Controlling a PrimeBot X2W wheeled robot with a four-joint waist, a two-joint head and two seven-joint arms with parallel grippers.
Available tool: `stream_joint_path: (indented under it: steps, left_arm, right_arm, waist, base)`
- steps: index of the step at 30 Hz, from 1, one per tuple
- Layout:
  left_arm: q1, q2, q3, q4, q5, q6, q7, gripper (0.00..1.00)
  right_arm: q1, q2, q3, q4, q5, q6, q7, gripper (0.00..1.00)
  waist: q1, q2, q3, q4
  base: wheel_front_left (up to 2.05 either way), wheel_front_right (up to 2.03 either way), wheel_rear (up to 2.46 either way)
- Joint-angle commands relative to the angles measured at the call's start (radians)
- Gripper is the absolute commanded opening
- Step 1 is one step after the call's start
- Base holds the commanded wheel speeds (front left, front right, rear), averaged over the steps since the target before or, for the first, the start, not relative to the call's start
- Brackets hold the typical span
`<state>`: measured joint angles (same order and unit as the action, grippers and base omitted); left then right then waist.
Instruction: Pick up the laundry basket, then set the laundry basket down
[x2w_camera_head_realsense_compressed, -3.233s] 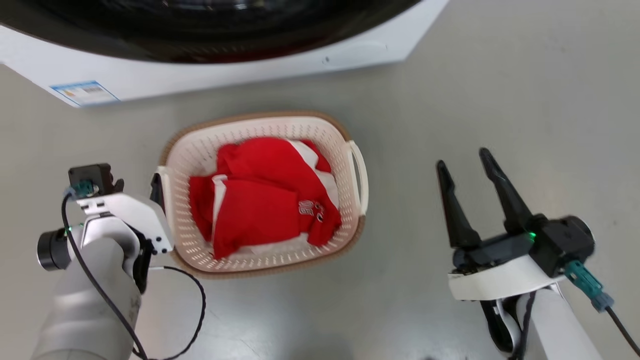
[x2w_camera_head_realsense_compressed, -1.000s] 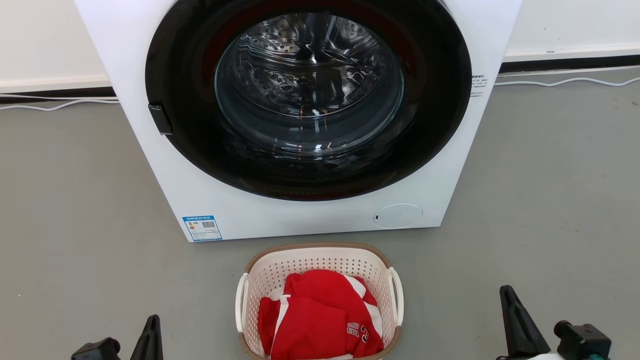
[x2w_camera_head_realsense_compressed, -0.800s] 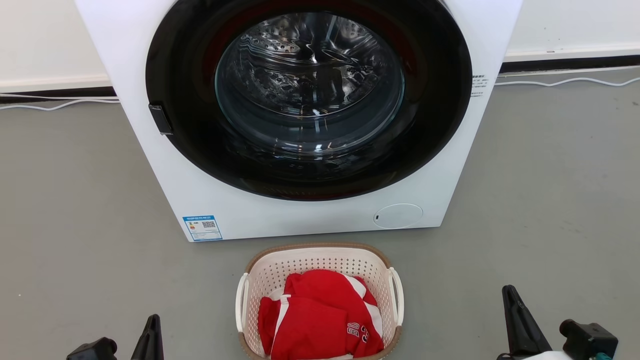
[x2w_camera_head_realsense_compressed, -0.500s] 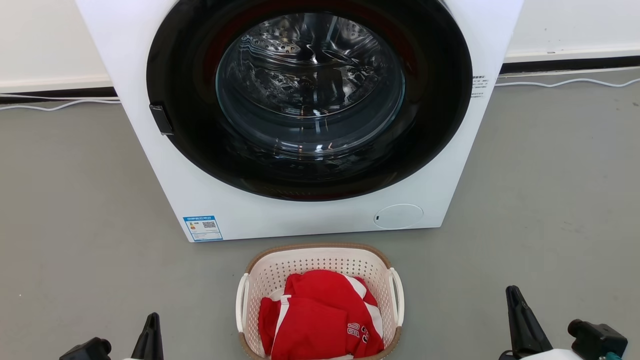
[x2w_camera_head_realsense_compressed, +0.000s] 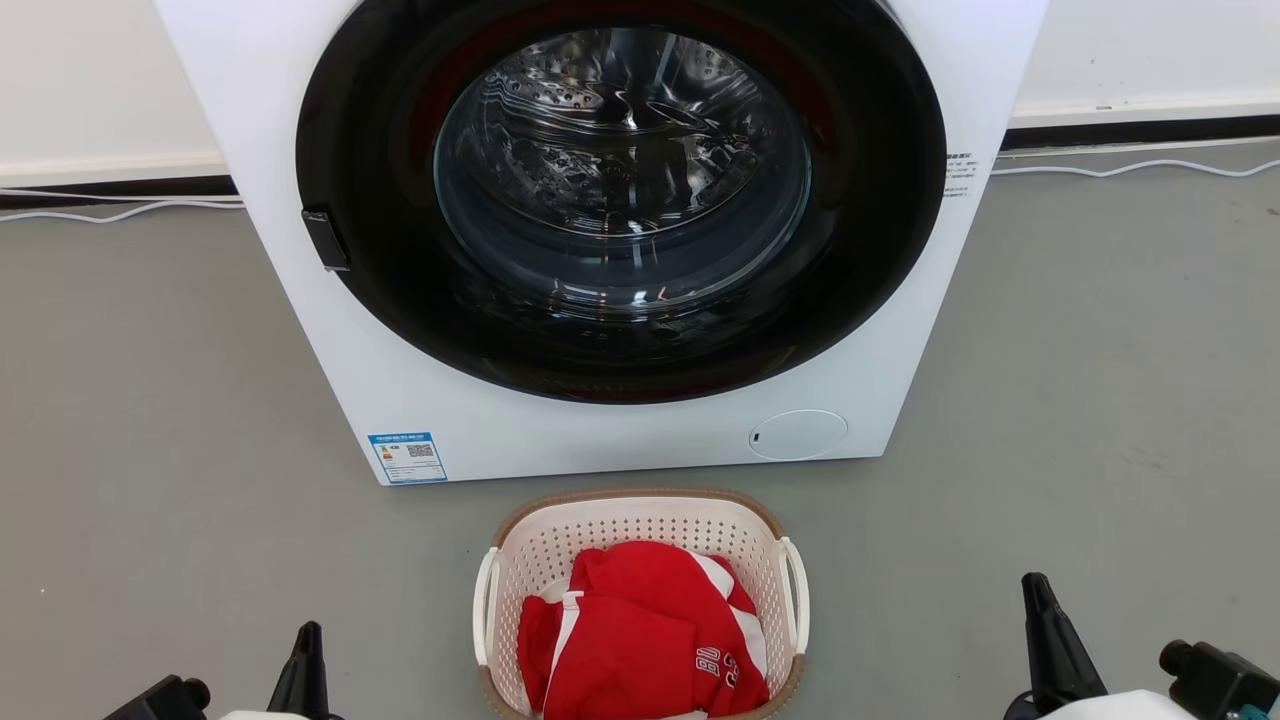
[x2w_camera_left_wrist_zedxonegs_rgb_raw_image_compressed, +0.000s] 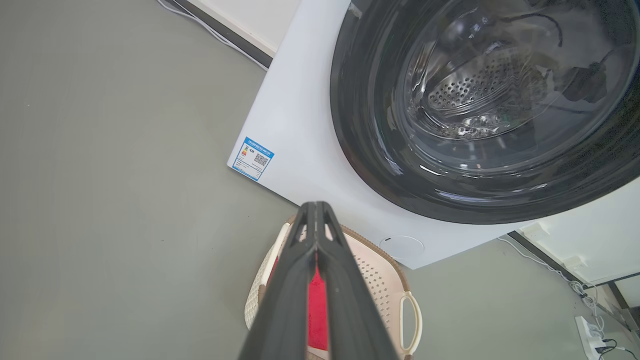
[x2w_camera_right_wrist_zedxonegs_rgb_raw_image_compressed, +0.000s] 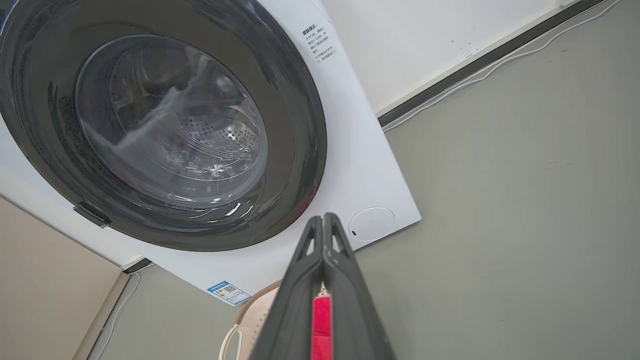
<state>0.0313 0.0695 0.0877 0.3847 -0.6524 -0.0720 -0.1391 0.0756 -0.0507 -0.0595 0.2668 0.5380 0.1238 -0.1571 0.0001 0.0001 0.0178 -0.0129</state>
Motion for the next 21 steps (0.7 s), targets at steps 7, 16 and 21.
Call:
stream_joint_path:
  steps: [7,16,21]
  left_arm:
    - [-0.058,0.008,0.01,-0.041,-0.095,-0.015,0.022,0.0]
    - [-0.067,0.005,0.012,-0.052,-0.194,-0.02,0.048,0.0]
    - [-0.072,0.003,0.013,-0.058,-0.249,-0.023,0.063,0.0]
  right_arm:
    - [-0.061,-0.014,0.005,-0.025,0.108,0.004,0.023,0.0]
    - [-0.075,-0.016,0.003,-0.025,0.222,0.004,0.048,0.0]
    - [-0.083,-0.017,0.002,-0.025,0.285,0.004,0.061,0.0]
  waist:
    - [-0.0001,-0.0001,-0.001,0.001]
    - [-0.0001,-0.0001,-0.003,0.002]
    - [-0.0001,-0.0001,-0.004,0.003]
  base:
    - [0.0,0.0,0.0]
    - [0.0,0.0,0.0]
    - [0.0,0.0,0.0]
